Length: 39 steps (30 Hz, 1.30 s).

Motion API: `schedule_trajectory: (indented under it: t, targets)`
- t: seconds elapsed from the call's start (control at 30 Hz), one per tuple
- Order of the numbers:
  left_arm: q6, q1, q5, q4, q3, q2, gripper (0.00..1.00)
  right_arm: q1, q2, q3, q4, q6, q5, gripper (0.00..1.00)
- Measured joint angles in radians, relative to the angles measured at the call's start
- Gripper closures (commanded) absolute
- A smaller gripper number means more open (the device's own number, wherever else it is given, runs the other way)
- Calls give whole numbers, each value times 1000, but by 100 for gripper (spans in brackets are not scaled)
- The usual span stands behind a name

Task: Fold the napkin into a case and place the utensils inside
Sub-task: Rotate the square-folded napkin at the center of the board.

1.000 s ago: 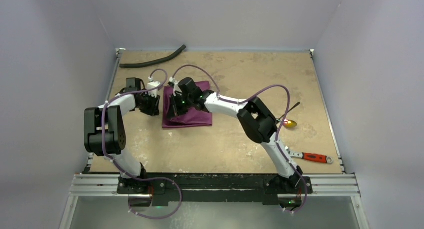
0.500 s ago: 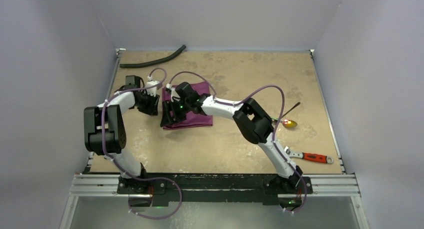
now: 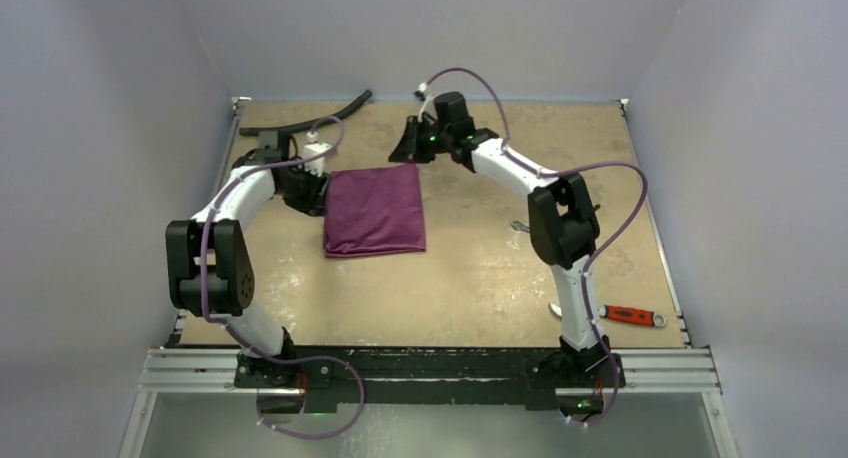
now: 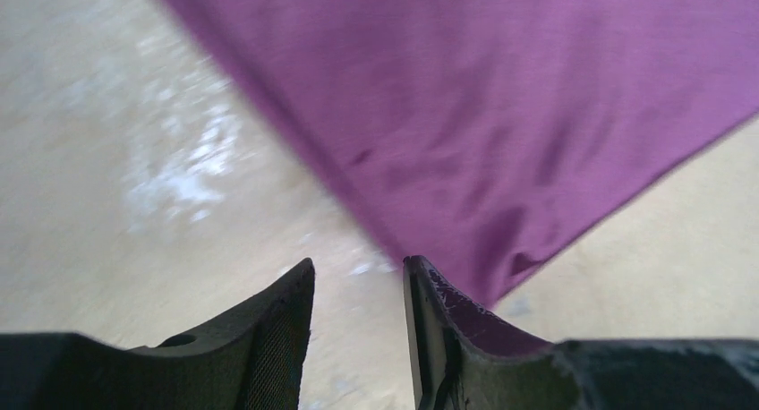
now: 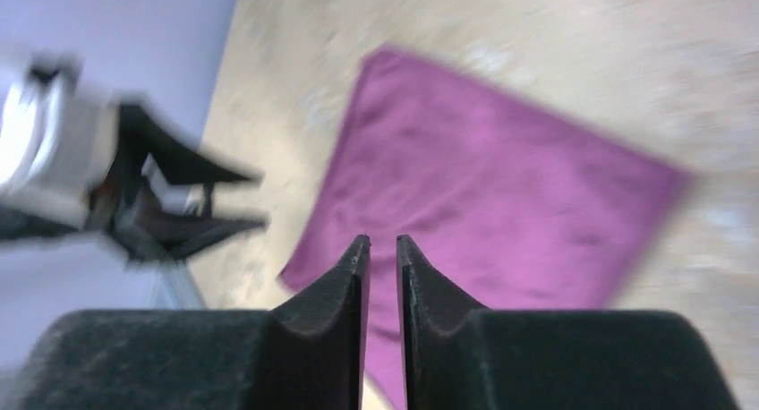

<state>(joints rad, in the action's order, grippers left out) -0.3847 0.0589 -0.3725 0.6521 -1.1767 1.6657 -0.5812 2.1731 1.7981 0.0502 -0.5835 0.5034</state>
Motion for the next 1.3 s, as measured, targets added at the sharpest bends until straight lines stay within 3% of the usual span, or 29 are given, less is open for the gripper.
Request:
schedule_trajectory:
  t: [0.13,0.27,0.43,0.67,0.9,1.3]
  targets:
    - [0,-137,-14,8,14,-10,65,110,91,62,5,15,-32,89]
    - [-20,-207,-12,10,67,-10,65,133,225,131,31,17,-41,89]
    - [-74,-212,33,15,160,-10,65,110,316,191,78,19,-46,70]
    - [-130,-217,105,-36,243,-36,67,92,301,216,87,56,-170,64]
    - [-151,-225,148,-90,264,-45,67,96,237,174,101,73,-226,46]
    - [-179,-226,174,-116,276,-54,67,98,132,45,74,109,-367,46]
